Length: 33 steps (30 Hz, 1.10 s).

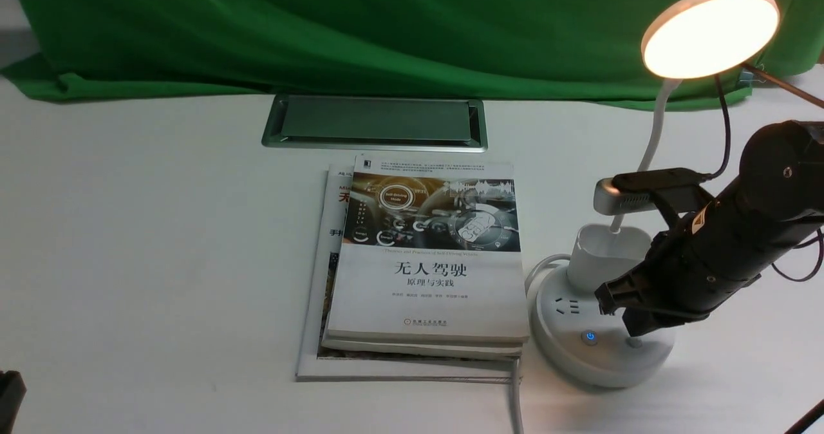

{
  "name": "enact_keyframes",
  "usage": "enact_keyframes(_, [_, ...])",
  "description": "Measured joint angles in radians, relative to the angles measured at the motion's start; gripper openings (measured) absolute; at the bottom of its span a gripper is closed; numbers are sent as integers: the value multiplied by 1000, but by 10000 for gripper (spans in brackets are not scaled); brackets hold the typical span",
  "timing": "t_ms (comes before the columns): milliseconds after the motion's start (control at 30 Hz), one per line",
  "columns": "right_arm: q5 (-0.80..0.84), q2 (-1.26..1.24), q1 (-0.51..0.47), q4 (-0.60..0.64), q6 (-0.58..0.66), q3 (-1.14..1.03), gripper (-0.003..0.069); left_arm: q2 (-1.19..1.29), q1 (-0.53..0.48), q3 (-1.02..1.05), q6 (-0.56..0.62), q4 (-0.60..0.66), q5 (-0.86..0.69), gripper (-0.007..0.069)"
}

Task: Turn off the desk lamp on the white desktop by hand.
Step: 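Press the power button on the lamp base to turn the lamp off with the right gripper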

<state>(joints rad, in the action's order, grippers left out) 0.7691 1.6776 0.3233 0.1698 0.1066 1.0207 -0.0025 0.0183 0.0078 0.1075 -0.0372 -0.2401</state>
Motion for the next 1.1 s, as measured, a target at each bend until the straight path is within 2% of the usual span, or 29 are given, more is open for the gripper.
enact_keyframes(567, [-27, 75, 0, 0, 13, 22, 35, 0, 0, 0, 0, 1, 0, 20])
enact_keyframes(1100, [-23, -47, 0, -36, -9, -7, 35, 0, 0, 0, 0, 1, 0, 20])
